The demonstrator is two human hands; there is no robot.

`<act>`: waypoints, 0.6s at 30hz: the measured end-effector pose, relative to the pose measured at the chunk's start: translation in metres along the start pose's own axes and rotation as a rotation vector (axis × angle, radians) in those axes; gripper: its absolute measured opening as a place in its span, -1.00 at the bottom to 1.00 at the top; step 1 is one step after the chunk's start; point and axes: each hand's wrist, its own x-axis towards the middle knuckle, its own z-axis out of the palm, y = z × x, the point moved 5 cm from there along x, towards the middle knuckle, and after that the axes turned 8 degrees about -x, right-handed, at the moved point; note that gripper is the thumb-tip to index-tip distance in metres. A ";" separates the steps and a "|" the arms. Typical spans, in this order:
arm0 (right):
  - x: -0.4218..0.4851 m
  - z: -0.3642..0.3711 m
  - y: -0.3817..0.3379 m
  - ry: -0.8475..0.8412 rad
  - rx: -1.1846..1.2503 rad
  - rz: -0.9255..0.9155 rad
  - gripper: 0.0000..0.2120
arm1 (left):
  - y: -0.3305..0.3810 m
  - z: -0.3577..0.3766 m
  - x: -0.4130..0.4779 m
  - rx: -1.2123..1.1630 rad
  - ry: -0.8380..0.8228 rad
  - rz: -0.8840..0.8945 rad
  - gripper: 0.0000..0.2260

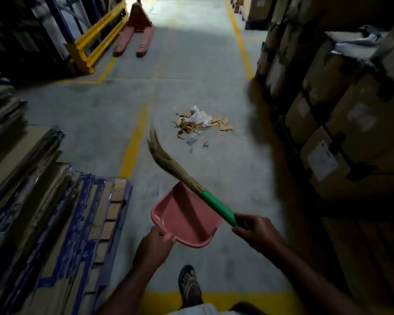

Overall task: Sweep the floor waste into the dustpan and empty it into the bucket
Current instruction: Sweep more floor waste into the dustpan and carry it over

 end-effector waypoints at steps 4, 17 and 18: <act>0.067 -0.017 -0.044 -0.040 -0.004 -0.015 -0.62 | 0.029 -0.030 0.068 -0.011 0.019 -0.032 -0.71; 0.354 -0.041 -0.135 -0.126 0.073 0.024 -0.54 | 0.112 -0.071 0.339 -0.033 0.071 -0.096 -0.67; 0.379 -0.043 -0.141 -0.141 0.064 0.026 -0.54 | 0.118 -0.075 0.362 -0.020 0.074 -0.104 -0.67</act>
